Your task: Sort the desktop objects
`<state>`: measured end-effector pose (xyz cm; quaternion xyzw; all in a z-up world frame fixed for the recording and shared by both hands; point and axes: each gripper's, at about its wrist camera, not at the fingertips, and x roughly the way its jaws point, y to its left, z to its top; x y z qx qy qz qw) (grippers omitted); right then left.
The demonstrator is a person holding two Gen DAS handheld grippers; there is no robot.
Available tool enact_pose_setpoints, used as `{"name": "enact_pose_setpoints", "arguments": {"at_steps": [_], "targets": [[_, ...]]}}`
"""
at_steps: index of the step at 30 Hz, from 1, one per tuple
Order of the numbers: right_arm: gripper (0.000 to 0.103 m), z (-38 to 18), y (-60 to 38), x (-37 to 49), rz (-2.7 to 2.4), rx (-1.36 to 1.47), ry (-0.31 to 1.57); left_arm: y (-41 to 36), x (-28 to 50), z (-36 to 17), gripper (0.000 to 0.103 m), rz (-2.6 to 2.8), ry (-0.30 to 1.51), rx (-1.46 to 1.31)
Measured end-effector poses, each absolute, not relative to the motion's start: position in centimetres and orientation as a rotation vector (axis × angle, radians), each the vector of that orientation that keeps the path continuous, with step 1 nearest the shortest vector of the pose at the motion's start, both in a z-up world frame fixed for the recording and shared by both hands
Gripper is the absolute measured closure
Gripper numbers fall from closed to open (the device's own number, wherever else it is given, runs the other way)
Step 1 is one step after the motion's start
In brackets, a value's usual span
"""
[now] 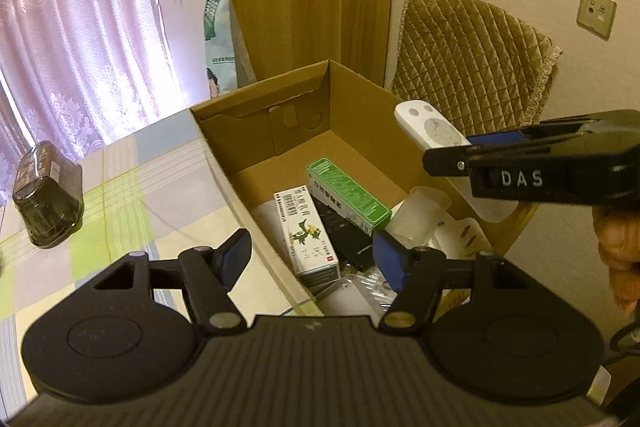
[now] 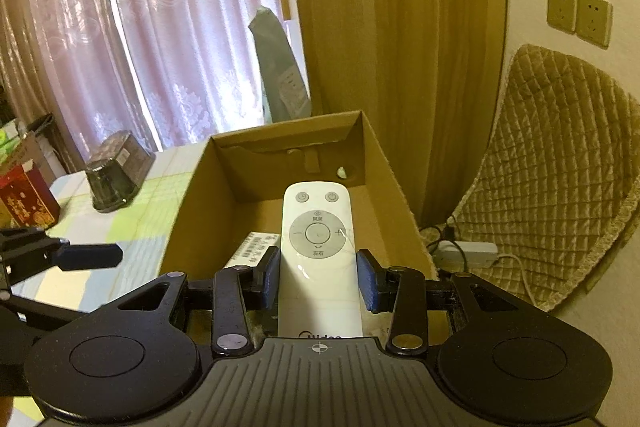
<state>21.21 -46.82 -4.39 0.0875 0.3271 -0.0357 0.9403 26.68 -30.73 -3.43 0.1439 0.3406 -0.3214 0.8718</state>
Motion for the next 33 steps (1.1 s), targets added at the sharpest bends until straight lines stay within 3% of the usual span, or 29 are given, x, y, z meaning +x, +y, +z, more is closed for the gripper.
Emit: {"name": "enact_pose_setpoints", "arguments": {"at_steps": [20,21,22,28,33], "targets": [[0.062,-4.7,-47.4,19.6,-0.096,0.259,0.638,-28.1,25.7,-3.8,0.036,-0.634,0.737,0.258],[0.045,-4.6,-47.3,19.2,-0.1,0.261,0.633,-28.1,25.7,-3.7,0.035,-0.632,0.738,0.255],[0.021,-4.6,-47.2,18.7,-0.105,0.262,0.626,-27.9,25.5,-3.6,0.034,-0.63,0.739,0.251],[0.019,-3.9,-46.5,16.6,-0.099,0.261,0.614,-27.1,24.2,-2.9,0.023,-0.614,0.747,0.223],[0.017,-3.3,-46.0,14.7,-0.103,0.255,0.646,-26.4,22.6,-2.2,0.007,-0.596,0.75,0.198]]}}
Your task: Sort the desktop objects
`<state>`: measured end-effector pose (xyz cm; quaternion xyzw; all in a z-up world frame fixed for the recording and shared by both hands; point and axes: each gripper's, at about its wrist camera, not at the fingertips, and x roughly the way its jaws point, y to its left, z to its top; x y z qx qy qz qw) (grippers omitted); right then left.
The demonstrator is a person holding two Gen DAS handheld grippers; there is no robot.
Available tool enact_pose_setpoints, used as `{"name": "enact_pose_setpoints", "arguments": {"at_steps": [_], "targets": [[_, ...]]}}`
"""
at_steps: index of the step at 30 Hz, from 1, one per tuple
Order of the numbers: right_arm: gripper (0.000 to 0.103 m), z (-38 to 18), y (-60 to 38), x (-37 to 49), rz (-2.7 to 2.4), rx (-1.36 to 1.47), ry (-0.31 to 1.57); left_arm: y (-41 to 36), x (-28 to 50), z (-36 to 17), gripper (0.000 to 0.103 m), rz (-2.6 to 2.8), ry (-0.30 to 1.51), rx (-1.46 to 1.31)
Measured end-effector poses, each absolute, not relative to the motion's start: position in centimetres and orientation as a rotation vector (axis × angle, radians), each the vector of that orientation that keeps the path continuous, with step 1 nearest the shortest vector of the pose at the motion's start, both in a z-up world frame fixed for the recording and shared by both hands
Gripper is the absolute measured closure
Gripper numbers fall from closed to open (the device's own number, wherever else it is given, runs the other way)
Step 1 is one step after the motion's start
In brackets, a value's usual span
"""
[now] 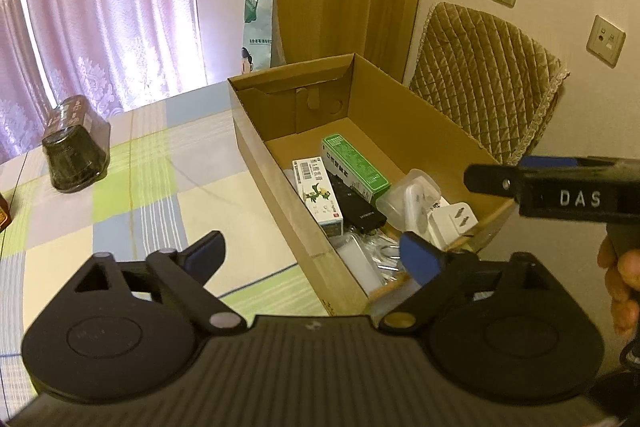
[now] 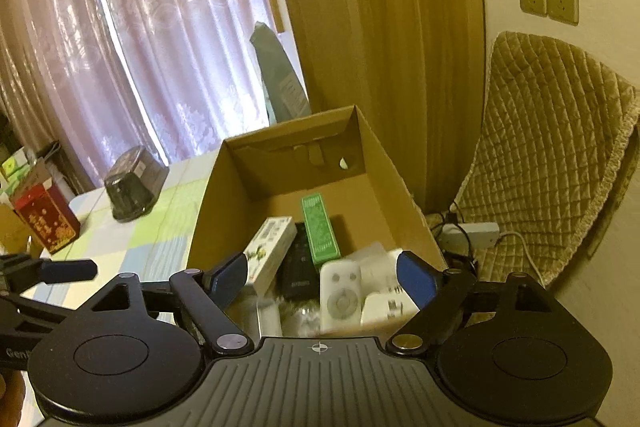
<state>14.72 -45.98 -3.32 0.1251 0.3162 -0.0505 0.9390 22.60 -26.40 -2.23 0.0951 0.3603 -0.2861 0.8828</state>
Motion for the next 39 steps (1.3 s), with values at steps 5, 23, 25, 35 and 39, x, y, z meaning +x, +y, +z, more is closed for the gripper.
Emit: {"name": "enact_pose_setpoints", "arguments": {"at_steps": [5,23,25,35,39], "targets": [[0.004,-2.4,-45.6,12.3,-0.116,0.26,0.65,-25.7,20.7,-1.3,0.001,-0.573,0.753,0.17],[0.004,1.2,-44.0,3.9,-0.154,0.247,0.691,-23.5,13.0,2.1,0.001,-0.514,0.766,0.082],[0.004,1.3,-43.7,3.1,-0.152,0.248,0.701,-23.2,12.3,2.5,0.001,-0.509,0.775,0.072],[0.004,2.8,-43.0,0.7,-0.151,0.227,0.73,-22.3,9.4,3.8,0.001,-0.459,0.8,0.033],[0.004,3.5,-43.0,0.0,-0.157,0.219,0.738,-22.3,8.2,4.5,0.001,-0.451,0.793,0.032]]}}
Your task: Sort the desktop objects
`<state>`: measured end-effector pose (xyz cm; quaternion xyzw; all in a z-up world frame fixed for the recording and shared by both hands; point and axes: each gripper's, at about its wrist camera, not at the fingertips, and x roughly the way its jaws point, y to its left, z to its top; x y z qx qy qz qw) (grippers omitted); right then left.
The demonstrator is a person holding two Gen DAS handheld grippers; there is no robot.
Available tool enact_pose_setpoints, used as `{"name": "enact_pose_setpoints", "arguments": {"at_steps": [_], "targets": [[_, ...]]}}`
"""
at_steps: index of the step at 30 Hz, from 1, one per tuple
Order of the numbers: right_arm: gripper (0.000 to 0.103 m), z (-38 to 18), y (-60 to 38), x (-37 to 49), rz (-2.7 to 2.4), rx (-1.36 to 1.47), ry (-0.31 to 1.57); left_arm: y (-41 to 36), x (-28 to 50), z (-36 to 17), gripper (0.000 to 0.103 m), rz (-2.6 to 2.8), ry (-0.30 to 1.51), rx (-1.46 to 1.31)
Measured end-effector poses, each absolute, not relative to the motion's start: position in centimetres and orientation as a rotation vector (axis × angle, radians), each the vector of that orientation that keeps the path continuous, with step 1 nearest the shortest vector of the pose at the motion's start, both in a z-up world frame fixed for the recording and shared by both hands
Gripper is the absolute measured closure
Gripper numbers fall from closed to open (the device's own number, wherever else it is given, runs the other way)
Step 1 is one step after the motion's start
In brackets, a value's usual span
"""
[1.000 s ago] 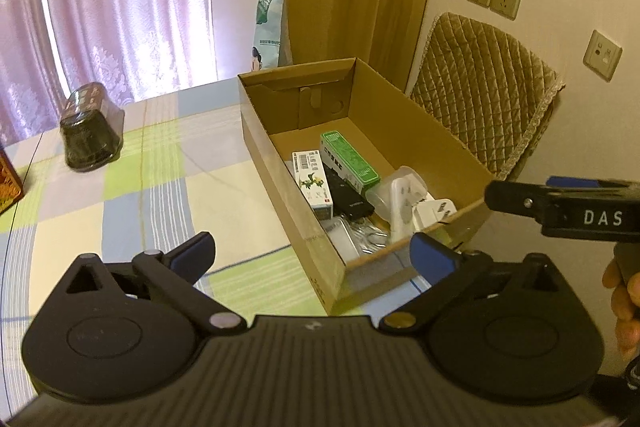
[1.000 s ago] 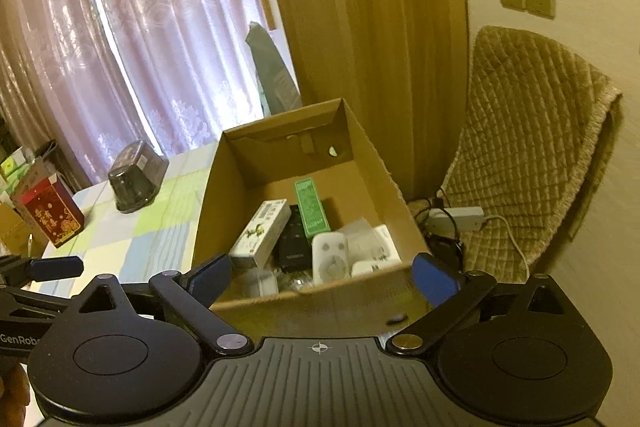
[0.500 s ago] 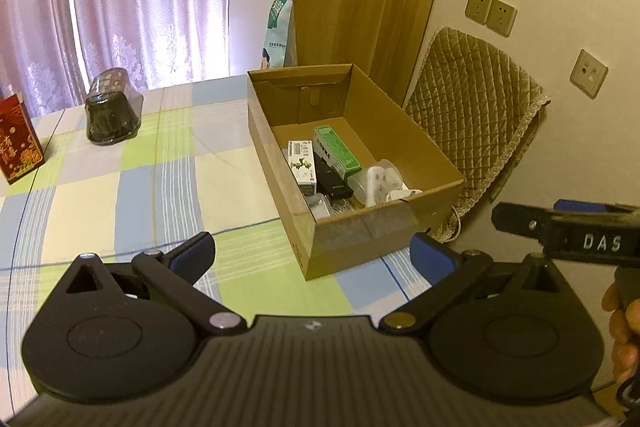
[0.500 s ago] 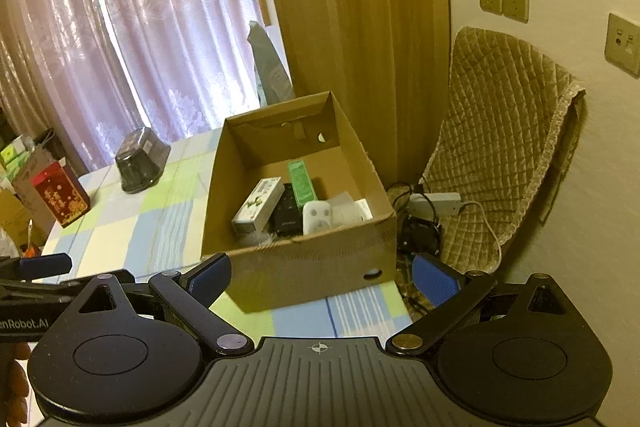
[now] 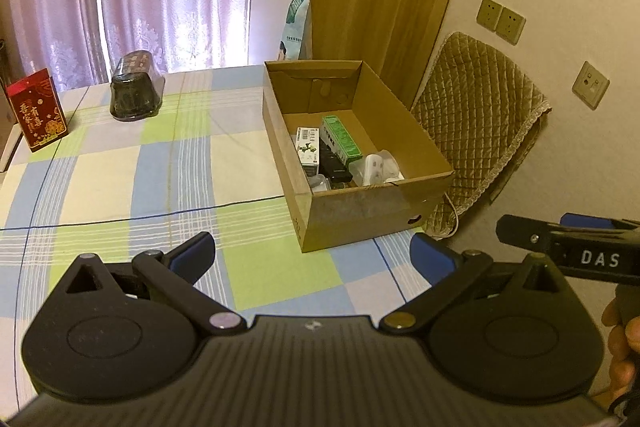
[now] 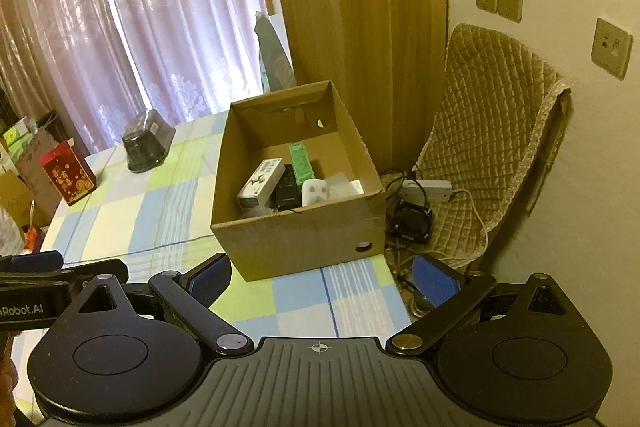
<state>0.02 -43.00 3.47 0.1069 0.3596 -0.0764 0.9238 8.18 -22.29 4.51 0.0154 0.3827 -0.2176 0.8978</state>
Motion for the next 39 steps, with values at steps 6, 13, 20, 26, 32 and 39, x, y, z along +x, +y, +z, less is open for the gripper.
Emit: {"name": "enact_pose_setpoints", "arguments": {"at_steps": [6,13,20,26,32,39], "targets": [[0.004,4.0,-42.9,-0.9,-0.16,0.202,0.744,-22.5,6.8,5.4,0.001,-0.457,0.781,0.033],[0.004,4.4,-42.6,-1.7,-0.159,0.186,0.748,-22.7,5.9,5.4,0.001,-0.436,0.768,0.045],[0.004,4.9,-42.1,-2.5,-0.162,0.187,0.756,-22.2,5.1,5.5,0.001,-0.423,0.772,0.038],[0.004,5.2,-41.9,-3.2,-0.181,0.177,0.757,-21.9,4.8,5.4,0.001,-0.427,0.774,0.037],[0.004,5.0,-42.2,-3.9,-0.203,0.18,0.767,-21.9,4.6,5.0,0.001,-0.437,0.778,0.042],[0.004,5.0,-42.4,-4.0,-0.209,0.19,0.768,-22.3,4.4,5.0,0.001,-0.451,0.767,0.051]]}}
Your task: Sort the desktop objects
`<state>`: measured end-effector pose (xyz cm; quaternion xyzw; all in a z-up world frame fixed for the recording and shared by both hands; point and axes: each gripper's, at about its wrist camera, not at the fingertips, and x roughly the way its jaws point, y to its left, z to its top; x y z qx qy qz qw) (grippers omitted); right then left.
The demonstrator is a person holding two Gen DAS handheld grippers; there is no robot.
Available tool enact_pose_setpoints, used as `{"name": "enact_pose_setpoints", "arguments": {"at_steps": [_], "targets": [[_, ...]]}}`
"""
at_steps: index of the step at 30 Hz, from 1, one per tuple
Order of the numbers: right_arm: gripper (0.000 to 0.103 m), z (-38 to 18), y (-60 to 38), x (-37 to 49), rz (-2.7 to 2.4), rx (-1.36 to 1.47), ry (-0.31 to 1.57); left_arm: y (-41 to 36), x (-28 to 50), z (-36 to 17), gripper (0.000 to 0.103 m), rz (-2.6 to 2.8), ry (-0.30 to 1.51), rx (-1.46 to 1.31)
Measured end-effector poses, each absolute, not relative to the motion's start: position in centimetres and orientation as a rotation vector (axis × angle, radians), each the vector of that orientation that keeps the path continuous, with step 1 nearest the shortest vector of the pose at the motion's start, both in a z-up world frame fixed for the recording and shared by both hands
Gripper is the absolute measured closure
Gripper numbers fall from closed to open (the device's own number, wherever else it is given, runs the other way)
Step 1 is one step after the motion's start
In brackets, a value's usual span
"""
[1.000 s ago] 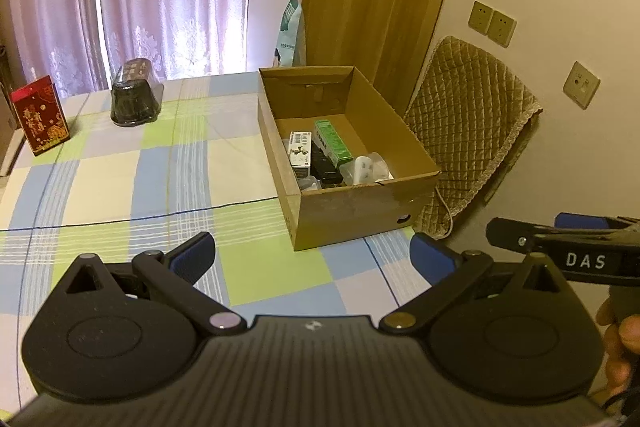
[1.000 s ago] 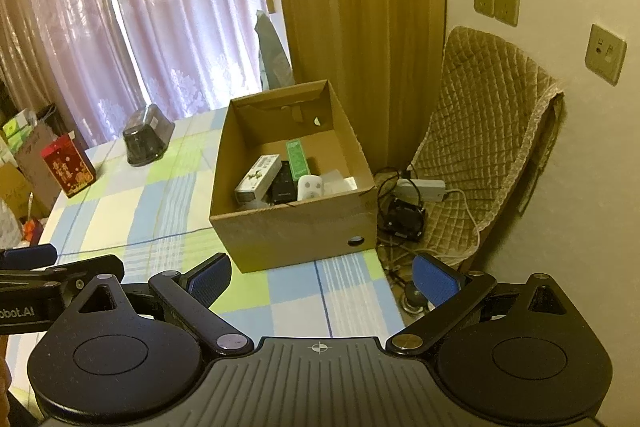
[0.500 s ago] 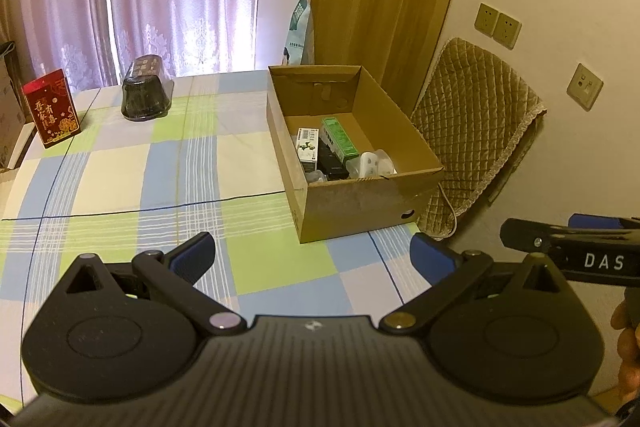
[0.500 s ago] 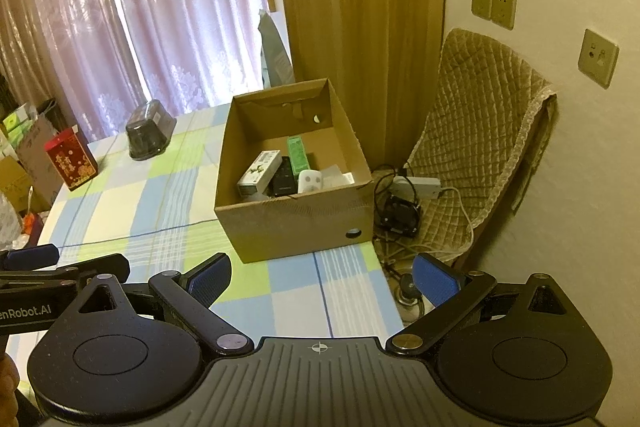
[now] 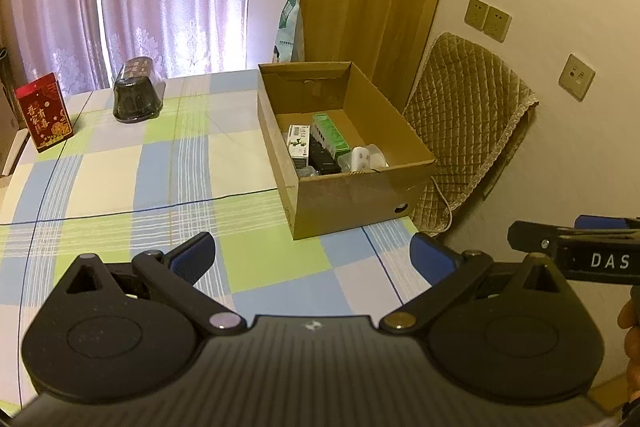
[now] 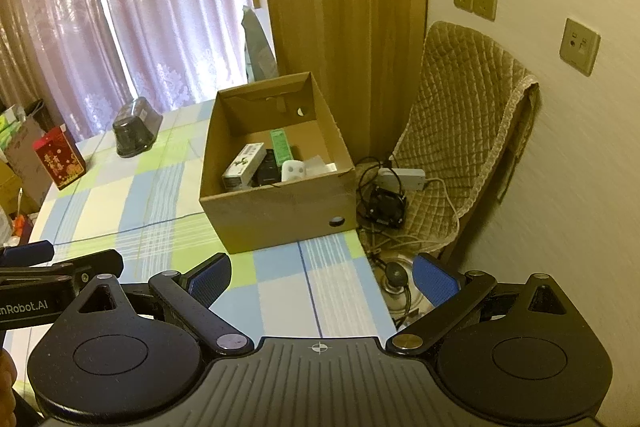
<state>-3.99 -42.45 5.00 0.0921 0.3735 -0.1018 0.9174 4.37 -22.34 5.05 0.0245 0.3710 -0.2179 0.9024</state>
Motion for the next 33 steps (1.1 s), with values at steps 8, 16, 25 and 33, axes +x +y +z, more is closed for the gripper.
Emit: {"name": "enact_pose_setpoints", "arguments": {"at_steps": [8,16,25,33], "targets": [[0.004,4.6,-42.3,-3.7,-0.203,0.196,0.776,-22.4,4.6,4.6,0.001,-0.444,0.777,0.06],[0.004,4.4,-41.9,-3.2,-0.192,0.193,0.78,-22.2,4.9,4.3,0.001,-0.434,0.783,0.059],[0.004,4.0,-41.8,-2.9,-0.186,0.193,0.788,-22.1,5.1,4.0,0.001,-0.434,0.789,0.058],[0.004,3.7,-41.7,-2.7,-0.184,0.19,0.794,-22.0,5.4,3.8,0.001,-0.433,0.797,0.055]]}}
